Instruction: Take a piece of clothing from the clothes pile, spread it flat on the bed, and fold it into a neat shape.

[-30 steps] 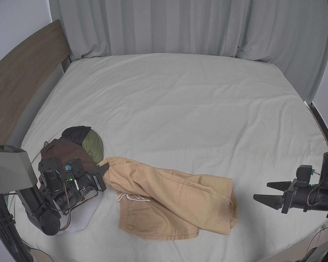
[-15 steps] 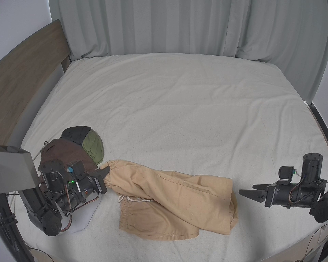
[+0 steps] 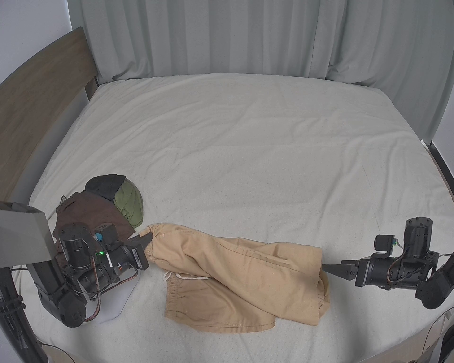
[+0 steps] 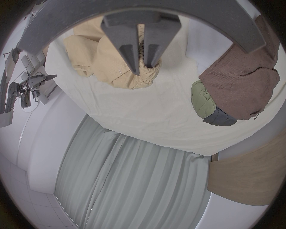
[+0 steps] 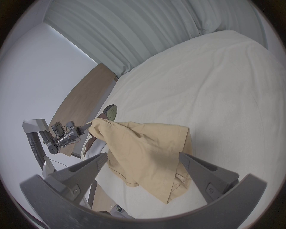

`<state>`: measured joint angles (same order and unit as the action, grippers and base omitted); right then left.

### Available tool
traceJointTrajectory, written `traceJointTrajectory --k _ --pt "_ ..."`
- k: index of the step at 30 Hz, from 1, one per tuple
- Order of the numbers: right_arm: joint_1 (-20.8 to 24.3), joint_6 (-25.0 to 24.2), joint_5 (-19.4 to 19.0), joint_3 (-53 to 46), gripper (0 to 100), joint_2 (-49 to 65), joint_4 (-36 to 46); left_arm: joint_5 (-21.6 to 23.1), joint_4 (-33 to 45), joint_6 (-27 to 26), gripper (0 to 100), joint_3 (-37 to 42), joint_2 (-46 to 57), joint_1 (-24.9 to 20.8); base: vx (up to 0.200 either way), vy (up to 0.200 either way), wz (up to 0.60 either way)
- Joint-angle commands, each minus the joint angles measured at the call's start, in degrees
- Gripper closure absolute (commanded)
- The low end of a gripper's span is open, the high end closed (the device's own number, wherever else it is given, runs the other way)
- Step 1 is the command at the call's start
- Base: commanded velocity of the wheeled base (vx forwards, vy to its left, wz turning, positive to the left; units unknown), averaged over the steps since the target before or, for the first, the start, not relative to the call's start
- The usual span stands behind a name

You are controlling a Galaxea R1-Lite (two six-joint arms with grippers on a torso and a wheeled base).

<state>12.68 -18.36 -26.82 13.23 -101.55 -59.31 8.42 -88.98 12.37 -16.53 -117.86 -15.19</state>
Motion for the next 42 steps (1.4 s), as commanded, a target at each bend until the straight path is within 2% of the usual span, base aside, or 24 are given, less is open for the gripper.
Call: traceJointTrajectory --k 1,8,13,16,23,27,42 --pt "-0.02 -0.01 0.01 -0.39 0 -4.71 -1.34 0.01 -0.05 0.02 100 -0.08 -0.35 0.07 0.0 0.0 0.0" --pt "0.15 -0.36 0.01 -0.48 0 -8.93 -3.89 0.01 -0.05 0.02 100 0.01 -0.35 -0.02 0.0 0.0 0.0" --pt "0.42 -2.65 0.1 -0.48 0 -13.06 -8.02 0.01 -0.05 0.02 100 0.09 -1.06 0.07 0.0 0.0 0.0" --pt "0.51 -4.49 0.1 -0.83 0 -16.67 -12.15 0.01 -0.05 0.02 100 0.01 -1.15 0.07 0.0 0.0 0.0" --pt "1.03 -5.02 0.36 -1.19 0 -22.64 -19.62 0.01 -0.05 0.02 100 0.01 -1.15 0.07 0.0 0.0 0.0" --pt "1.12 -7.74 0.54 -1.27 0 -26.07 -24.54 0.01 -0.05 0.02 100 0.09 -1.15 0.07 0.0 0.0 0.0" --pt "1.65 -9.06 0.8 0.57 0 -32.66 -28.93 0.01 -0.05 0.02 100 0.01 -1.15 0.16 0.0 0.0 0.0"
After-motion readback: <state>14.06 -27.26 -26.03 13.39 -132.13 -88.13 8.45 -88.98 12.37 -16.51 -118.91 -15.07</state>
